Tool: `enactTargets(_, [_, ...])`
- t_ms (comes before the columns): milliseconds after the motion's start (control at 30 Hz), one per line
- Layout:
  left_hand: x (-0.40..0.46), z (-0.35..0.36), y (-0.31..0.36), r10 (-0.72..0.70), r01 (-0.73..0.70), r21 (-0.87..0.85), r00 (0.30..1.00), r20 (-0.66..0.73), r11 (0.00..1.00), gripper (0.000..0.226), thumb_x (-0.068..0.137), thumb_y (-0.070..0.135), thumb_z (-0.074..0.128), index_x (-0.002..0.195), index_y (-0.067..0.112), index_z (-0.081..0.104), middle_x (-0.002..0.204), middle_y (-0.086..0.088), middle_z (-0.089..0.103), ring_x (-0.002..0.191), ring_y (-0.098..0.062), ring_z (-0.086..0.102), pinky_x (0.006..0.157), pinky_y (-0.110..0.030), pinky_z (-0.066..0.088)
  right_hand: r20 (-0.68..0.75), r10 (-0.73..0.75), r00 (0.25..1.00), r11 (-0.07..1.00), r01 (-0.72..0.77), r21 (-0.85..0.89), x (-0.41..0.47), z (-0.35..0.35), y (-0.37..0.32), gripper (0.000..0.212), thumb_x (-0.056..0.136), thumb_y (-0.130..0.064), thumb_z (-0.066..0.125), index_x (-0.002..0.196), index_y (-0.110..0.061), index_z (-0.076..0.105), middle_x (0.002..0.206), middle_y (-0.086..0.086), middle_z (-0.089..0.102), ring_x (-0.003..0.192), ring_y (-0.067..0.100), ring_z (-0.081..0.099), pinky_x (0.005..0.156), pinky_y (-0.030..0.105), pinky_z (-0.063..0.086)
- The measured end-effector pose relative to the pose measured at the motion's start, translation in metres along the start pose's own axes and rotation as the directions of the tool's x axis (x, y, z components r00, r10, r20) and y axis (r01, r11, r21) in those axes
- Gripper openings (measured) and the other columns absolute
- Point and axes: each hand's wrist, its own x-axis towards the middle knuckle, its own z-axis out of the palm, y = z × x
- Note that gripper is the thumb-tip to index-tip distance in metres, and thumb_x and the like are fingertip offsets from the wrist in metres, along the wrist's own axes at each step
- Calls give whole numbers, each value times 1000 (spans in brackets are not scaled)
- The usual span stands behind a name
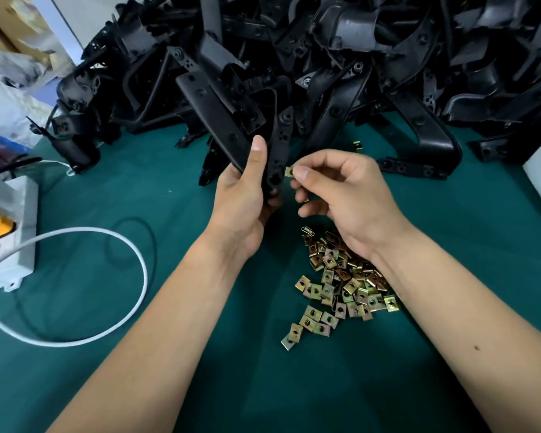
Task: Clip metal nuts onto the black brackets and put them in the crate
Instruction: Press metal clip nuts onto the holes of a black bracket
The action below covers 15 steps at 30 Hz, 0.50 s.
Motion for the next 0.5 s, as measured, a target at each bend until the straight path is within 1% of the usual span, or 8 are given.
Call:
enactTargets(33, [0,0,0,-1,1,-3,1000,7,1000,43,107,45,50,107,4,62,77,-2,65,59,-11,54,57,-24,46,-6,-3,1000,1000,3,2,0,1,0,7,97,0,66,98,4,72,78,10,68,66,15,65,54,23,55])
enactTargets(67, [0,0,0,-5,5,-5,1000,12,1000,40,107,45,49,103,7,61,74,-2,62,56,-9,49,51,-21,41,-14,-4,1000,1000,4,3,-1,2,0,8,97,0,67,99,5,72,78,10,68,66,15,64,55,23,55])
enactTargets(100, [0,1,0,-9,9,-2,1000,15,1000,40,106,46,49,101,8,61,74,-2,62,55,-9,48,50,-21,39,-22,-2,1000,1000,2,5,-1,3,0,8,96,0,67,99,6,72,79,11,68,66,15,64,56,24,55])
enactTargets(233, [-1,1,-3,5,-7,32,999,35,999,41,106,47,50,96,10,65,76,-5,67,64,-17,60,62,-32,47,-47,16,999,999,-15,29,-3,5,-2,7,95,0,69,98,6,72,79,14,68,66,16,65,56,24,56])
enactTargets(267, [-2,2,-4,9,-10,28,999,40,1000,41,105,47,50,94,11,66,77,-5,67,65,-17,62,63,-33,49,-52,27,998,999,-25,45,-3,6,-2,6,95,0,69,97,5,73,78,13,68,65,15,65,56,23,56])
enactTargets(333, [-3,2,-4,2,-1,-3,999,41,1000,42,105,48,51,91,12,66,76,-4,68,65,-16,64,60,-30,54,-63,60,996,994,-54,93,-4,8,-3,5,95,0,68,95,3,73,77,12,67,63,14,65,56,23,56])
enactTargets(433, [-4,3,-4,-10,11,-49,1000,25,999,41,105,48,51,90,12,66,75,-3,69,61,-14,64,55,-25,53,-74,99,992,986,-88,139,-5,11,-4,6,96,1,67,95,3,73,77,11,65,63,13,63,57,23,56])
enactTargets(500, [-4,4,-5,-11,11,-64,1000,10,998,41,105,48,51,90,12,66,75,-4,69,61,-14,64,54,-25,53,-80,108,991,986,-96,139,-5,12,-4,6,96,2,67,95,3,72,77,12,65,63,13,62,57,23,57])
